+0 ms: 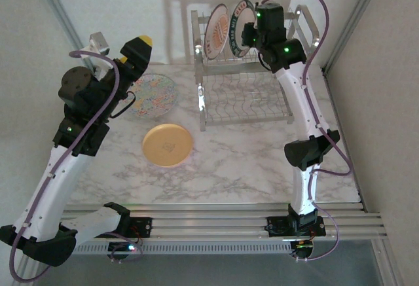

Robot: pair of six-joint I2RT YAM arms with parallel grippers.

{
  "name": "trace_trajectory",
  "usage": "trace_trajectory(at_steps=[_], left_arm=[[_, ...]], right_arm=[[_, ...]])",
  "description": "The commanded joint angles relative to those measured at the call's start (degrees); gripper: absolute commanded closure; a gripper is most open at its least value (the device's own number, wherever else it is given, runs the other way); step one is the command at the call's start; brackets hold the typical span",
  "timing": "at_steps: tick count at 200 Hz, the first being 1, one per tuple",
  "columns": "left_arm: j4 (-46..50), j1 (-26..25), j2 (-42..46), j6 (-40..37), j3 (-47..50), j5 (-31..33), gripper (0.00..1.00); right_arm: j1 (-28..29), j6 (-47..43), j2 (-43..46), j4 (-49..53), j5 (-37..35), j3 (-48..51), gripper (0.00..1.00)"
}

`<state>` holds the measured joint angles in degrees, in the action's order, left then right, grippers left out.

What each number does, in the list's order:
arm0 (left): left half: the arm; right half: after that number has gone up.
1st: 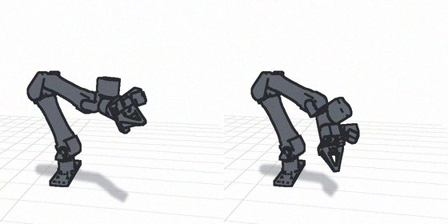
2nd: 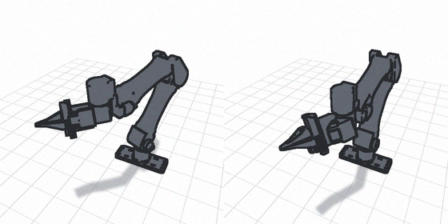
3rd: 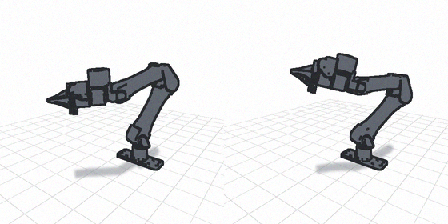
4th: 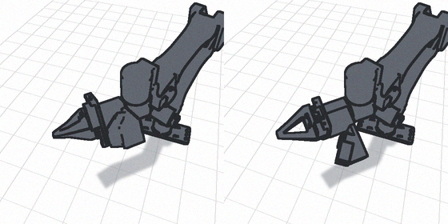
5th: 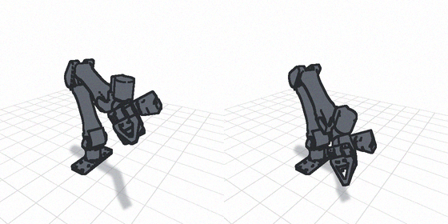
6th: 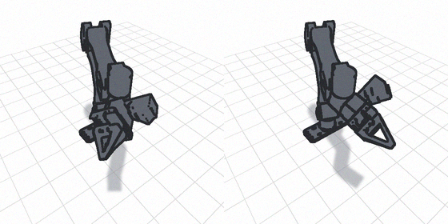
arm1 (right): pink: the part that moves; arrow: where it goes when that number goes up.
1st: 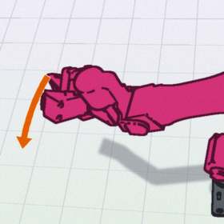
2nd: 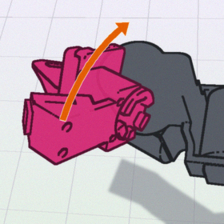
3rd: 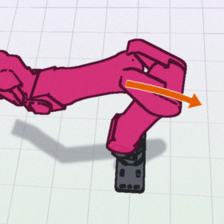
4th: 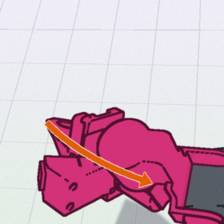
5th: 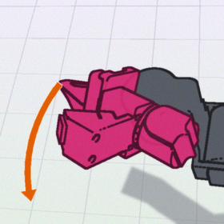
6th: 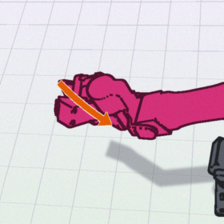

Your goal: Unload the plates from the dish rack

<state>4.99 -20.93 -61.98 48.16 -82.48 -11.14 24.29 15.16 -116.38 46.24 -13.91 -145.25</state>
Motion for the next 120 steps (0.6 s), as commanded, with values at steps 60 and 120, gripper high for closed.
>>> trace_trajectory(at_steps=[60,120], left_arm=[[-1.29,-0.78,0.08,-0.35,-0.97,-1.52,0.15],[-2.67,-1.87,-1.36,-0.09,-1.43,-2.56,0.15]], right_arm=[[4.37,-8.63,0.01,-0.69,-7.65,-5.64,1.00],[5.43,-13.50,3.85,-3.18,-15.74,-7.43,1.00]])
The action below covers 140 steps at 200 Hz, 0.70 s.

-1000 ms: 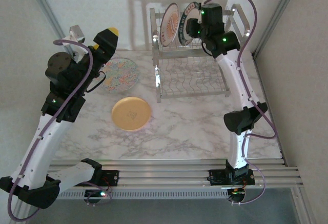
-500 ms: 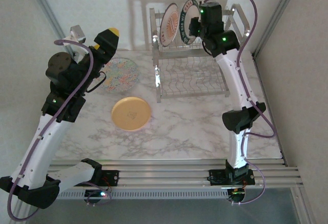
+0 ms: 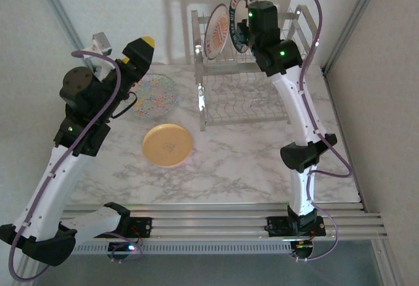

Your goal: Unload the plates from the dish rack

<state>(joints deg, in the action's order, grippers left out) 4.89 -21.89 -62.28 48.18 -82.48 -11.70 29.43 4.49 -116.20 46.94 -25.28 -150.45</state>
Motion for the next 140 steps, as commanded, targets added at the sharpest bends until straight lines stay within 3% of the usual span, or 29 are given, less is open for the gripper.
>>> trace_trajectory(at_steps=[1,55,85,108,140], left_arm=[[-2.53,-0.98,-1.11,-0.11,-1.44,-2.04,0.15],[-3.30,-3.35,-5.13,-1.16,-4.94,-3.96,0.15],[-4.08,-5.10,-7.76,-1.36,-6.70,-5.93,0.15],[-3.66,-7.23,-11.11,-1.80,-8.87,-8.08,0.16],[-3.94,-10.88,-16.60,-2.96,-12.90,-10.37,0.16]], right_arm=[[0.29,-2.87,3.78,-3.92,-4.49,-2.22,1.00],[0.29,-4.15,8.90,-5.23,-6.10,-1.07,1.00],[0.34,-2.64,15.92,-8.93,-4.36,6.77,1.00],[-0.02,-0.40,21.33,-10.03,-1.81,12.36,1.00],[-2.86,5.98,27.90,-10.51,7.57,19.19,1.00]])
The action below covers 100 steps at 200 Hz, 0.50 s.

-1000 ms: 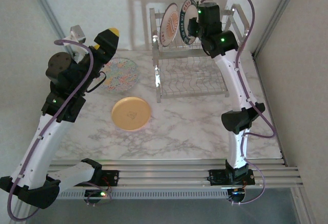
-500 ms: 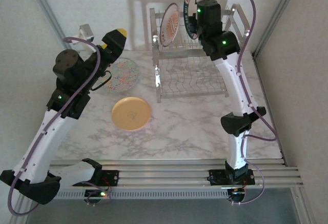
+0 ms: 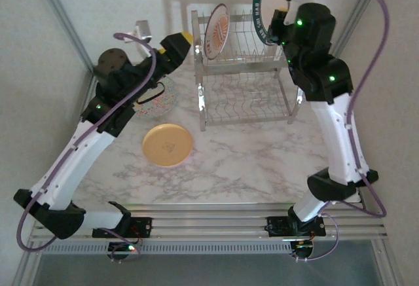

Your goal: Unload the plates from the dish rack

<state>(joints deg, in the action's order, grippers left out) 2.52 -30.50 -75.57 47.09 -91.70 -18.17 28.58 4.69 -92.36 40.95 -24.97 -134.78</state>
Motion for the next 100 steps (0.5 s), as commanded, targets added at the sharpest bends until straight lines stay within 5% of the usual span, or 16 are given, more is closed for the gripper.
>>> trace_trajectory(at_steps=[1,70,100], left_arm=[[-1.61,-2.36,-3.51,-1.89,-3.84,-3.98,0.16],[-0.11,-6.66,-14.37,-2.51,-13.06,-7.64,0.16],[-0.07,-7.25,-17.23,-1.84,-15.60,-8.54,0.20]], right_arm=[[-2.11,6.04,4.22,-4.50,7.72,3.58,1.00],[-11.71,23.93,7.63,-3.08,37.21,6.51,1.00],[-12.55,28.76,8.86,-5.52,43.52,9.75,1.00]])
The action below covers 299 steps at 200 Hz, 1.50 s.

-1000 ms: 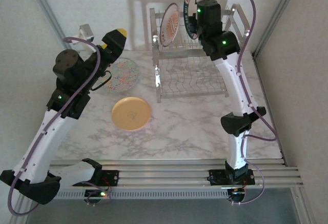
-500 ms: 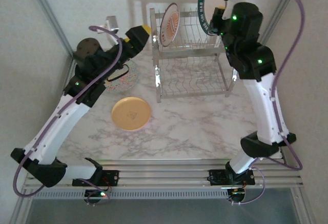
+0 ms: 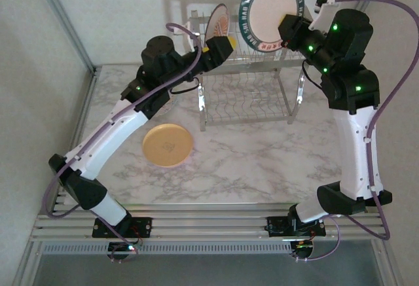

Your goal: Unload the plates from the dish rack

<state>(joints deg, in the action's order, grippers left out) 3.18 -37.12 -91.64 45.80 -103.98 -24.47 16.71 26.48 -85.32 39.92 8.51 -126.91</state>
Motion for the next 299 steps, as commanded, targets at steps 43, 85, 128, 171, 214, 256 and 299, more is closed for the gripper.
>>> trace_trajectory(at_steps=[43,85,128,171,214,256,299], left_arm=[[-0.42,-0.59,-2.20,-0.18,-3.65,-1.76,0.34],[-0.28,-0.57,-2.19,0.17,-3.51,-1.27,0.49],[-0.94,-0.59,-2.39,0.96,-3.57,-0.56,0.63],[-1.06,-0.58,-2.14,1.19,-3.50,-0.20,0.90],[-2.77,-0.66,-1.53,2.66,-3.25,-0.53,1.00],[-5.76,0.36,0.30,5.38,-2.48,-1.01,1.00],[-6.08,2.18,4.54,7.58,0.67,-2.32,1.00]], right_arm=[[-2.96,14.67,2.00,-10.18,18.50,5.98,1.00],[-3.60,19.27,1.07,-14.20,22.95,8.41,1.00],[-3.59,20.85,-0.46,-14.45,25.99,9.01,1.00],[-3.54,22.52,-1.80,-14.46,29.27,9.34,1.00],[-3.58,20.21,-1.71,-11.15,29.06,9.42,0.98],[-3.58,15.13,-0.11,-7.25,25.27,9.33,0.32],[-3.45,9.25,3.09,-6.26,20.94,10.13,0.22]])
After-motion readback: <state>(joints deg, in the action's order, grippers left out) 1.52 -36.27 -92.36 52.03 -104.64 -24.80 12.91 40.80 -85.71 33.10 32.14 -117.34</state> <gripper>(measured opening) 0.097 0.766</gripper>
